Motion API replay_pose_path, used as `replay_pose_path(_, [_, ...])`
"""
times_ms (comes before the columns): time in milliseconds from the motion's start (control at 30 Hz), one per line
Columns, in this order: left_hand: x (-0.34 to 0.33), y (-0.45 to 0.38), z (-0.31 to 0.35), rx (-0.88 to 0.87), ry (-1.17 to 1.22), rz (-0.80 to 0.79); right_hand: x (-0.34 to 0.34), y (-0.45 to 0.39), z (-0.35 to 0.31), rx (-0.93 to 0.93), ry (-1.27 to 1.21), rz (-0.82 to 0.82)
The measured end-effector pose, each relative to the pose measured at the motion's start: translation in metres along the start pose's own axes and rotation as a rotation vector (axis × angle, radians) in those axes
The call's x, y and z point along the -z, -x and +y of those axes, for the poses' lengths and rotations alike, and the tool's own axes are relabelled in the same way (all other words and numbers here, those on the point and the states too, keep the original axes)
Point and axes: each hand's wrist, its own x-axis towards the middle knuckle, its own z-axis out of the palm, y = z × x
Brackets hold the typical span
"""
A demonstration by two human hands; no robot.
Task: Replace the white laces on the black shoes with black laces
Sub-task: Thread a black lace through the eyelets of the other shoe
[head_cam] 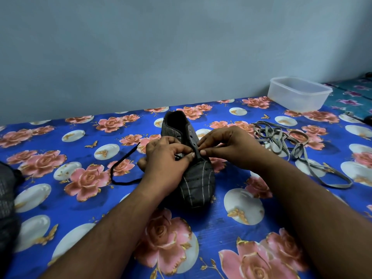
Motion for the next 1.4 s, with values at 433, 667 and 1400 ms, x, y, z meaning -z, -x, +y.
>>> replay_pose_path(433, [0.029,-0.007,-0.043,-0.136,0.055,-0.107,0.021,-0.002,0.003,-0.33,-0.442,0.353])
replay_pose_path(667, [0.037,-0.014,-0.059,-0.06,0.267,-0.375,0.05,-0.005,0.043,-0.442,-0.053,0.817])
replay_pose_path(1400, [0.037,-0.015,-0.065,-0.135,0.224,-0.297,0.05,-0.007,0.055,-0.334,0.394,0.669])
